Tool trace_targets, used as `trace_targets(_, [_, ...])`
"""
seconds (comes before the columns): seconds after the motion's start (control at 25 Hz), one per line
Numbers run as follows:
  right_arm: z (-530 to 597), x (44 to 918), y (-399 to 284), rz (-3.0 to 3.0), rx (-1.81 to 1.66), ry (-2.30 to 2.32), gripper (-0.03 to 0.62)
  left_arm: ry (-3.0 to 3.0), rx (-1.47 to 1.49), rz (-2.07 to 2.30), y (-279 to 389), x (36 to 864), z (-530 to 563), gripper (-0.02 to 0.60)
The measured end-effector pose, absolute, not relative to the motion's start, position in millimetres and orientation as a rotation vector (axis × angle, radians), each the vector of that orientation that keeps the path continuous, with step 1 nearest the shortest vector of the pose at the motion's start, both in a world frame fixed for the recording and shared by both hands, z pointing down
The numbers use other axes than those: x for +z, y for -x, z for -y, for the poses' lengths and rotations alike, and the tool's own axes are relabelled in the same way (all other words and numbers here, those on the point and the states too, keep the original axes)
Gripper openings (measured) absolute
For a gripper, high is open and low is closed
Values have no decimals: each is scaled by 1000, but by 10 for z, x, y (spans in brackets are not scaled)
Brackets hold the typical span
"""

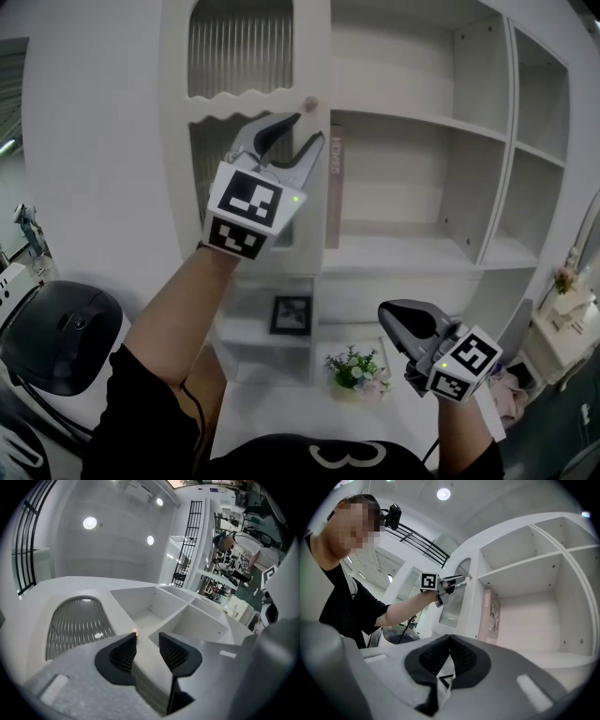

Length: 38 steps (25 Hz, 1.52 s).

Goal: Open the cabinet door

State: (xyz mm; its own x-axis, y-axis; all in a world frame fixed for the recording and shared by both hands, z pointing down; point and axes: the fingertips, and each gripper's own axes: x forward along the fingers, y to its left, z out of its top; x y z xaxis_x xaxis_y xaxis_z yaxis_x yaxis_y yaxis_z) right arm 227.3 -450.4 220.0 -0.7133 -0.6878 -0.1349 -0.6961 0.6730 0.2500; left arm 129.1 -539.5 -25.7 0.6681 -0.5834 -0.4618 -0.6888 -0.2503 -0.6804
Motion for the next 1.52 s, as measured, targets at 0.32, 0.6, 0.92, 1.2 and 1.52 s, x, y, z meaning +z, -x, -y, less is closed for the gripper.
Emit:
trace_targets(0.32, [4707, 2258, -2450, -2830, 424, 1196, 3, 1894, 147, -1084, -1379, -532, 5720, 155])
trace_targets(0.6, [4866, 2335, -2463, -2849, 378, 1186, 3, 1841, 103, -1127, -1451, -631, 5839, 122])
trace_targets(0.92, [4914, 2362, -2443, -2859, 361, 1178, 3, 1817, 103, -1137, -1433, -647, 5856, 87])
trace_targets(1.2, [4896, 2384, -2356, -2874, 354, 1154, 3, 1832, 92, -1123, -1423, -665, 5833, 83])
trace_targets(1.52, [4765, 2335, -2273, -2876, 378, 1146, 3, 1884, 62, -1098, -1416, -654, 5798, 81])
